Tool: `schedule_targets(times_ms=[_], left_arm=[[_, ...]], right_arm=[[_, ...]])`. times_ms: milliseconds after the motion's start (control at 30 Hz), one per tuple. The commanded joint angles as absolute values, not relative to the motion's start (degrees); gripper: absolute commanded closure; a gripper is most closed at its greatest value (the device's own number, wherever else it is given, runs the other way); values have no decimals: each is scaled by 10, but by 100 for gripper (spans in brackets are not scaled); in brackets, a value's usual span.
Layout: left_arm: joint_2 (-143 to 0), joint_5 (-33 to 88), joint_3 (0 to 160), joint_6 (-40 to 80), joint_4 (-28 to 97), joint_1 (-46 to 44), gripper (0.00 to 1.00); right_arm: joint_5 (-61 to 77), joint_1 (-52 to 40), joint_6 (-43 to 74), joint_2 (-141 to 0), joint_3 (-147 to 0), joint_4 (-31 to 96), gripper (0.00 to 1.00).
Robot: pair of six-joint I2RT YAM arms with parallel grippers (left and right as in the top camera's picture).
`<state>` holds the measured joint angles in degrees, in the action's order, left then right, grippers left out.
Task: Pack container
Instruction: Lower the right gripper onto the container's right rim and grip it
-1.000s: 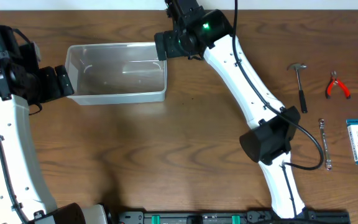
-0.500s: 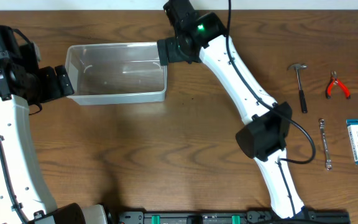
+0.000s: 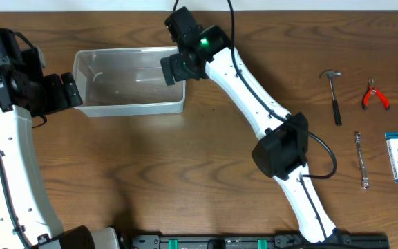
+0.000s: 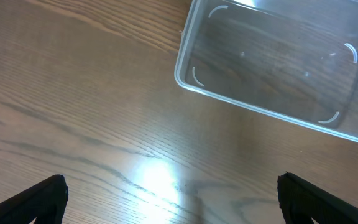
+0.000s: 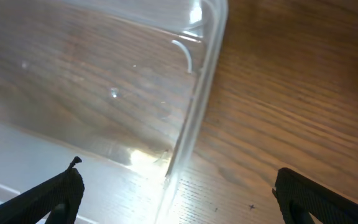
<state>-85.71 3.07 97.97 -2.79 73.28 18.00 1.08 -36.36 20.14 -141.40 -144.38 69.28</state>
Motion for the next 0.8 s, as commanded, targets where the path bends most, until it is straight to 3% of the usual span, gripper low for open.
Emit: schedule_targets(times_ms=[0, 767], left_arm=[[-853, 37, 983, -23, 735, 183, 2], [-853, 37, 983, -23, 738, 183, 2]], right_arm=[[3, -369, 192, -1434, -1454, 699, 1], [2, -368, 236, -1483, -1454, 708, 1]])
